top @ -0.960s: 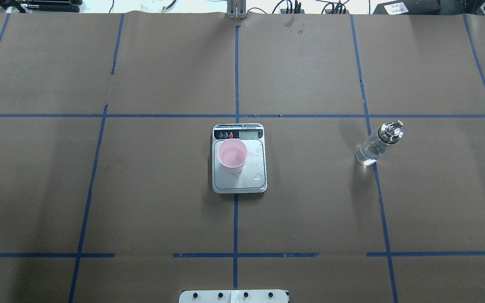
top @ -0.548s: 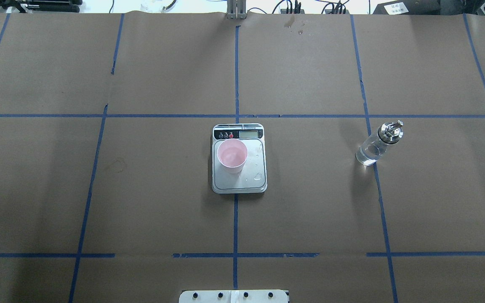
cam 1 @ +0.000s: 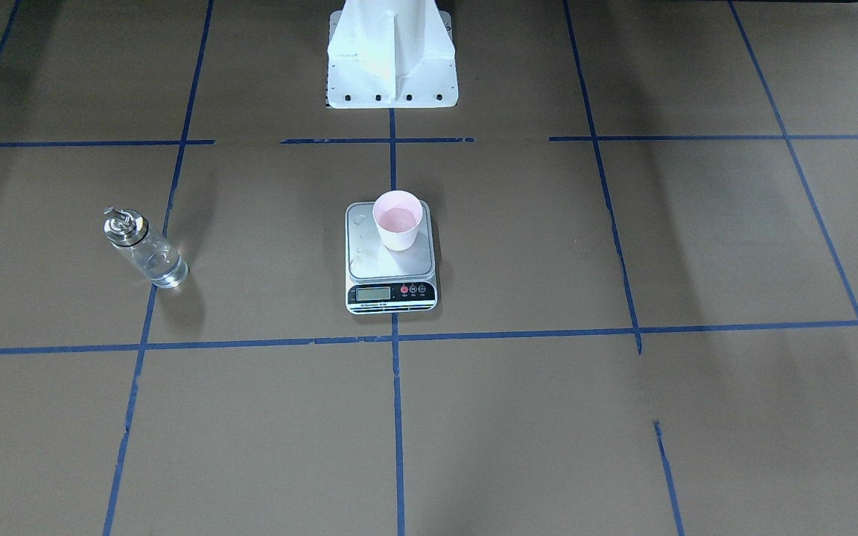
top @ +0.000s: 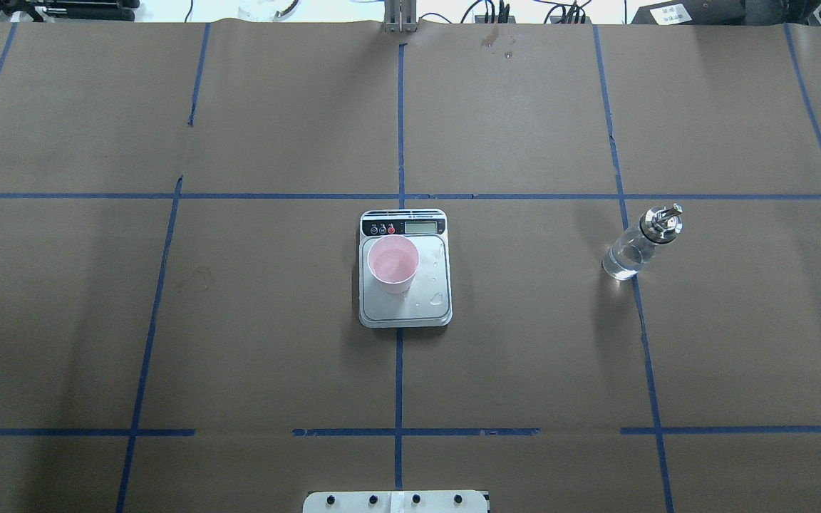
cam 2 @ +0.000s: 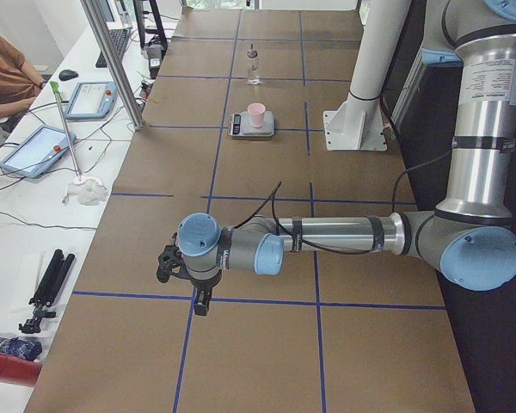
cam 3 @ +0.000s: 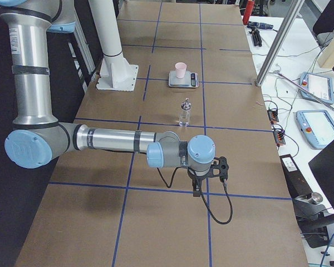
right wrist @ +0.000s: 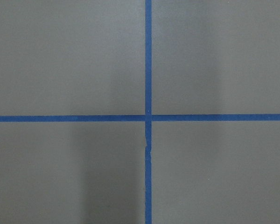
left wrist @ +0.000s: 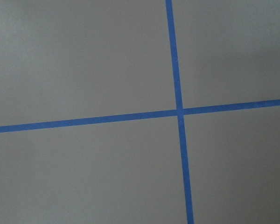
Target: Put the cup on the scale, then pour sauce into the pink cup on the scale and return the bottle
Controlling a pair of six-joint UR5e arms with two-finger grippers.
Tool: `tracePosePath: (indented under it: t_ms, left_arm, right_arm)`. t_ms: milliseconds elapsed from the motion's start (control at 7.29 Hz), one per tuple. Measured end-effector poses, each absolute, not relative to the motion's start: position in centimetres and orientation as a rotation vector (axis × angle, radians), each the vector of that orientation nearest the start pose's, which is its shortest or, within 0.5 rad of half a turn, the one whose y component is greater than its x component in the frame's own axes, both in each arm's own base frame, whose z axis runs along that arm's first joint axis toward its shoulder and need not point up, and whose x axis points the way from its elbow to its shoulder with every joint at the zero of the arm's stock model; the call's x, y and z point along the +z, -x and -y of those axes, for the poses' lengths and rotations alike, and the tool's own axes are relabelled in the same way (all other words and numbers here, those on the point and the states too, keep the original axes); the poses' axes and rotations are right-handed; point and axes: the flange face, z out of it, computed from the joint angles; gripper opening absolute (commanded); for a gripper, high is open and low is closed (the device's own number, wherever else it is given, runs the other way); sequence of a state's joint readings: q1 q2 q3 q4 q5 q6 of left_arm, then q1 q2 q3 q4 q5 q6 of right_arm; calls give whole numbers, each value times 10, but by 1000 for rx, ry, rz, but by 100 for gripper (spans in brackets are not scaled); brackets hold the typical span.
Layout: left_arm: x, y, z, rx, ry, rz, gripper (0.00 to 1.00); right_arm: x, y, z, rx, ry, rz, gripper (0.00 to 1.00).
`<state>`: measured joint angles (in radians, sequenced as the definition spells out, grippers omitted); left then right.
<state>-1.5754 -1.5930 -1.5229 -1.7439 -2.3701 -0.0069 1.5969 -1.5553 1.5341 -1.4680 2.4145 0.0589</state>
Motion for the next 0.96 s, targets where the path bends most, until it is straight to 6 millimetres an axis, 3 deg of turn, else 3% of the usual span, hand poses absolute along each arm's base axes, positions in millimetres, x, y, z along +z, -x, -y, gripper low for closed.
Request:
tracePosePath:
  t_ms: [274,960]
  left_arm:
    - [641,65,511,54,-160,-796,100]
    - [638,65,511,56,-166,-794,100]
  right_arm:
    - [656,-72,502,47,-61,838,100]
    - [655,-73,502,46,-63,835,100]
